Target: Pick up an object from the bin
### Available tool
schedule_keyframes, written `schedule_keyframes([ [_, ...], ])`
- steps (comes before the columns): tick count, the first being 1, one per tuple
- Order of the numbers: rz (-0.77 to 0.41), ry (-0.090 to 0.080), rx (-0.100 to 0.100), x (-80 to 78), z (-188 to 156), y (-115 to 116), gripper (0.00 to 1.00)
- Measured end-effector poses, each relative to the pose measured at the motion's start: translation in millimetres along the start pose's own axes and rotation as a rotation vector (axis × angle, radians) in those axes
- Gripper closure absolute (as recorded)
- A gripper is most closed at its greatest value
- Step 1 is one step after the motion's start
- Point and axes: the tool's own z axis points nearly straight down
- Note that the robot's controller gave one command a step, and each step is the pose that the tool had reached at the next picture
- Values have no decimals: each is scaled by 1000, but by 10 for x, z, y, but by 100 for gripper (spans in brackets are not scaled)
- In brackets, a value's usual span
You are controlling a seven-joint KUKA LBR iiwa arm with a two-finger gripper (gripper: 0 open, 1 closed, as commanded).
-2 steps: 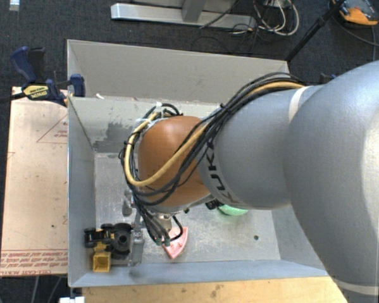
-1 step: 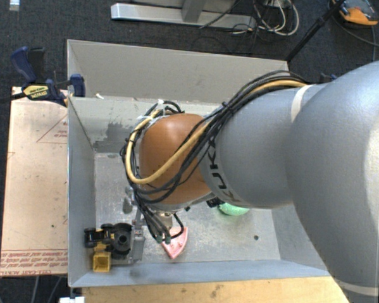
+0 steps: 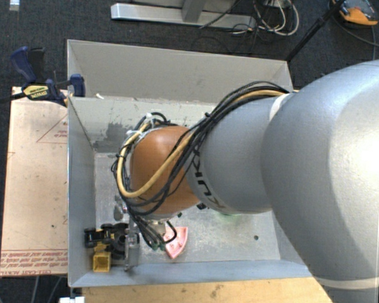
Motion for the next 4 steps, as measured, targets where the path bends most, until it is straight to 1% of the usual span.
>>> schedule_keyframes([
  [1,31,8,2,-29,341,128,100],
  [2,33,1,0,-48,331,124,0],
  [3,33,1,0,-49,330,124,0],
  [4,43,7,1,-79,168,161,0],
])
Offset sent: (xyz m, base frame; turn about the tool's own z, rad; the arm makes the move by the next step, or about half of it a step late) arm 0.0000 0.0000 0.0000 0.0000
